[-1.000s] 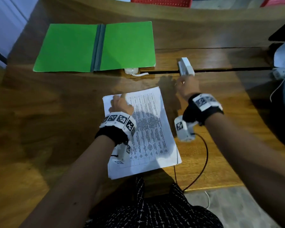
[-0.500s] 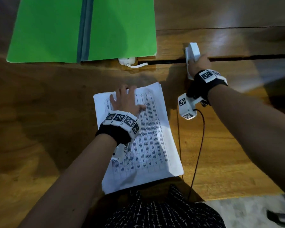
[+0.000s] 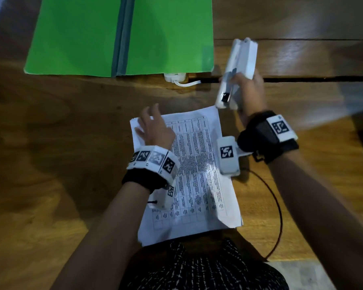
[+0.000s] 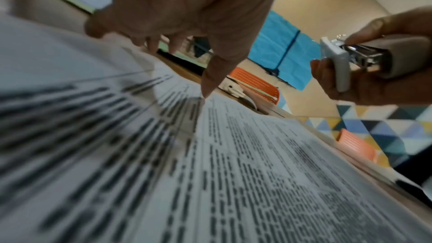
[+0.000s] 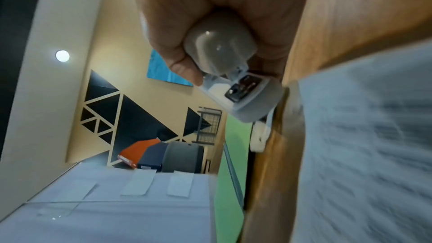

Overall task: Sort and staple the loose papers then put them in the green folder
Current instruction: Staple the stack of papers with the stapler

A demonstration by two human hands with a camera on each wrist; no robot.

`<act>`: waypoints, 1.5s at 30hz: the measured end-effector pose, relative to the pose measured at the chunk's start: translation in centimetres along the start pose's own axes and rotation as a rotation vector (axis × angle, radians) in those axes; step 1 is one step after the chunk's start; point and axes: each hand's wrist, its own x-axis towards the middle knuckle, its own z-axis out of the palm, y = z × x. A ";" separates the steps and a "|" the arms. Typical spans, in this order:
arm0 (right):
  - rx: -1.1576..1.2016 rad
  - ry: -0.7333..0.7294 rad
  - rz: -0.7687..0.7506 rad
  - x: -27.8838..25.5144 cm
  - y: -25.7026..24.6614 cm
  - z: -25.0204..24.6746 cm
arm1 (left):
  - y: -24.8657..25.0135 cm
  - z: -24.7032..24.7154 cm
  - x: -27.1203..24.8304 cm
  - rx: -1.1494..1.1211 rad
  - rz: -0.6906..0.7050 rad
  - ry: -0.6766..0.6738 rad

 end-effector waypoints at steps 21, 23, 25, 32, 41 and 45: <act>-0.192 -0.034 0.302 -5.0 6.7 6.5 | -6.0 -4.0 0.9 -0.942 -0.374 -0.158; -0.171 -0.038 0.294 -4.9 6.7 7.5 | -5.9 -4.2 0.8 -0.935 -0.316 -0.132; -0.118 -0.037 0.286 -4.7 6.4 8.8 | -5.6 -4.1 0.7 -0.915 -0.300 -0.125; -0.005 -0.016 0.108 -2.7 2.7 13.8 | -5.8 -3.1 1.0 -0.835 -0.204 0.004; -0.279 0.011 -0.074 -1.4 4.9 15.7 | -6.2 -1.9 1.2 -0.711 -0.122 0.109; -0.332 -0.027 -0.105 -1.5 5.4 15.8 | -6.7 -1.7 1.3 -0.721 -0.134 0.102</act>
